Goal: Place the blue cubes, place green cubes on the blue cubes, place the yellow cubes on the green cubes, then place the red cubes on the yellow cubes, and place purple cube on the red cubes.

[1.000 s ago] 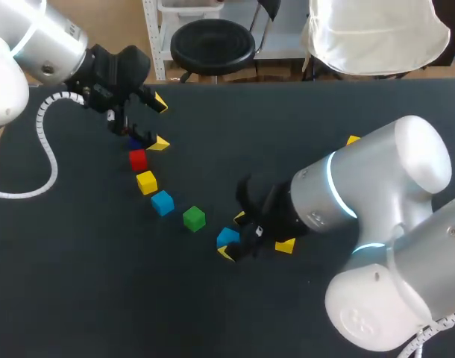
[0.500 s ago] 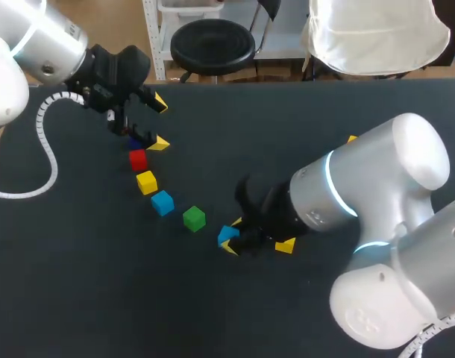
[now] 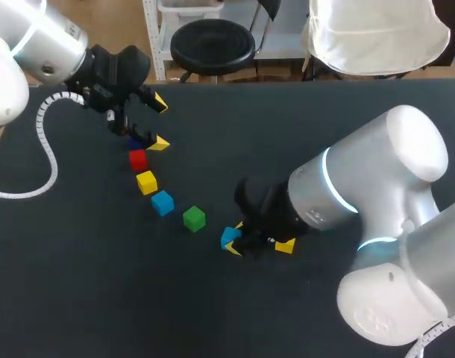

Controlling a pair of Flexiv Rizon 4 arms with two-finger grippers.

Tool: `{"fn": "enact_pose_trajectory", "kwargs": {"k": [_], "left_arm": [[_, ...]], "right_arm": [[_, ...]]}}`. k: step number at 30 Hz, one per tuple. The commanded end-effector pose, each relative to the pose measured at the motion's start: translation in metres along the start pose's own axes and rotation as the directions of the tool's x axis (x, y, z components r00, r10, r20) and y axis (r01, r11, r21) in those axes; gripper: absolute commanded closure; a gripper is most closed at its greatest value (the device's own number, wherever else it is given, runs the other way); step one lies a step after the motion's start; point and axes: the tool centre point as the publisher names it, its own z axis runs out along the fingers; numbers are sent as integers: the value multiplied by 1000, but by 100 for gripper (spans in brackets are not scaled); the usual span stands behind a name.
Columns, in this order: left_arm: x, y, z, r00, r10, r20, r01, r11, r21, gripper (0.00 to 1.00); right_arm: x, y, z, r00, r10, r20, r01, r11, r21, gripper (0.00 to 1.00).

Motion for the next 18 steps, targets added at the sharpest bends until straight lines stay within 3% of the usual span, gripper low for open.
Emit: {"fn": "enact_pose_trajectory", "kwargs": {"k": [1, 8, 18], "left_arm": [[0, 0, 0, 1000, 0, -2, 0, 1000, 1, 0], [0, 0, 0, 1000, 0, -2, 0, 1000, 1, 0], [0, 0, 0, 1000, 0, -2, 0, 1000, 1, 0]], "right_arm": [[-1, 1, -20, 999, -10, -31, 10, 1000, 1, 100], [-9, 5, -46, 996, -24, -90, 28, 999, 39, 100], [-27, -15, -60, 982, -162, -96, 161, 987, -16, 100]]}}
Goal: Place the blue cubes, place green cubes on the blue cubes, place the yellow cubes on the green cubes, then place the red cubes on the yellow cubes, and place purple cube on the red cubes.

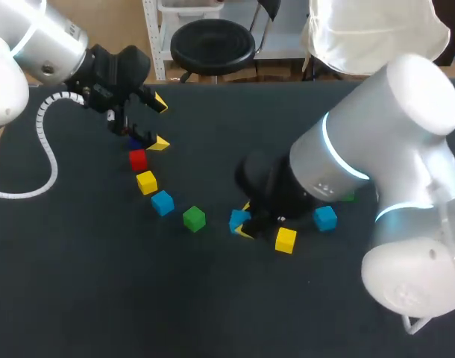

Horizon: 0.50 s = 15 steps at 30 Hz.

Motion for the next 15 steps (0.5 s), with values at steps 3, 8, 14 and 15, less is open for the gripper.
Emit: {"fn": "enact_pose_trajectory", "kwargs": {"k": [3, 8, 14, 15], "left_arm": [[0, 0, 0, 1000, 0, -2, 0, 1000, 1, 0], [0, 0, 0, 1000, 0, -2, 0, 1000, 1, 0], [0, 0, 0, 1000, 0, -2, 0, 1000, 1, 0], [0, 0, 0, 1000, 0, -2, 0, 1000, 1, 0]], "right_arm": [[-8, -17, -7, 999, -31, -8, 30, 998, -47, 100], [-8, -27, -5, 999, -39, 10, 39, 996, -75, 100], [-3, -37, -4, 997, -37, 61, 44, 993, -112, 100], [-2, -39, -5, 997, -34, 62, 41, 992, -117, 100]]}}
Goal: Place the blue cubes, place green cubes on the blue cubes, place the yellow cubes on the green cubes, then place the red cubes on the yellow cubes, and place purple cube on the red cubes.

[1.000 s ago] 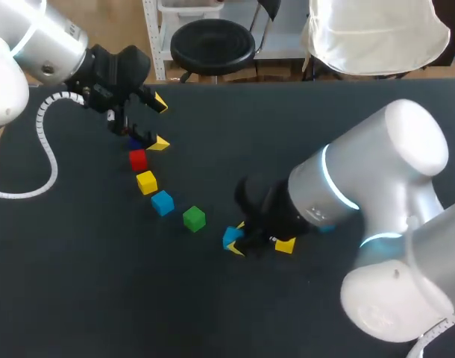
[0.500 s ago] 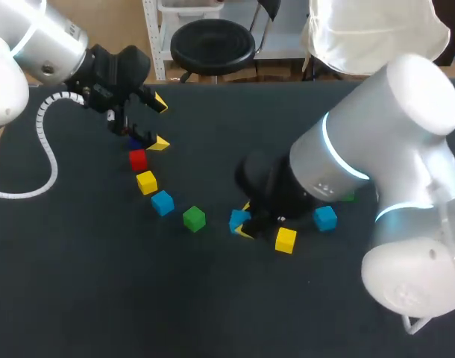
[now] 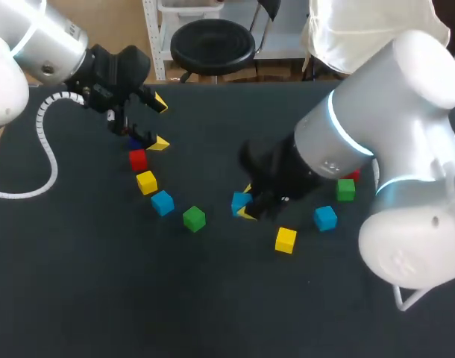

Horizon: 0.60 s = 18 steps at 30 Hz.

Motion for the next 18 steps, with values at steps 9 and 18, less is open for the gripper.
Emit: {"fn": "enact_pose_trajectory", "kwargs": {"k": [9, 18], "left_arm": [[0, 0, 0, 1000, 0, -2, 0, 1000, 1, 0], [0, 0, 0, 1000, 0, -2, 0, 1000, 1, 0]], "right_arm": [[9, -13, -10, 1000, 0, -2, 0, 993, -117, 100], [7, -11, -11, 999, 10, -31, -13, 994, -107, 100]]}}
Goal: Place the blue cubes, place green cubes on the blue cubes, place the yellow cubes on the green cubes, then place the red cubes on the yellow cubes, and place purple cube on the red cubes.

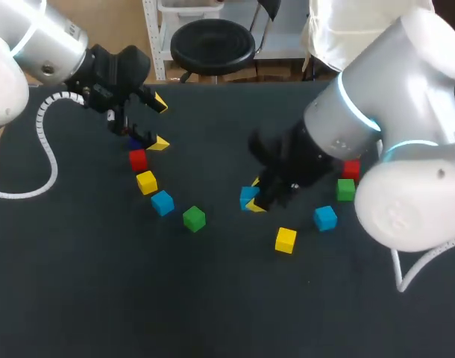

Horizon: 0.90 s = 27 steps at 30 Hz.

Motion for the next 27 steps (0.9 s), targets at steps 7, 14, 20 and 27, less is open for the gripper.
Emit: {"fn": "enact_pose_trajectory", "kwargs": {"k": [7, 14, 20, 27], "left_arm": [[0, 0, 0, 1000, 0, -2, 0, 1000, 1, 0], [0, 0, 0, 1000, 0, -2, 0, 1000, 1, 0], [0, 0, 0, 1000, 0, -2, 0, 1000, 1, 0], [0, 0, 0, 1000, 0, -2, 0, 1000, 1, 0]], "right_arm": [[0, -2, -1, 1000, -1, 2, 1, 1000, -27, 100], [0, -2, -1, 1000, -1, 2, 1, 1000, -27, 100], [0, -2, -1, 1000, -1, 2, 1, 1000, -27, 100], [-3, -22, -4, 999, -38, 24, 39, 999, -24, 100]]}}
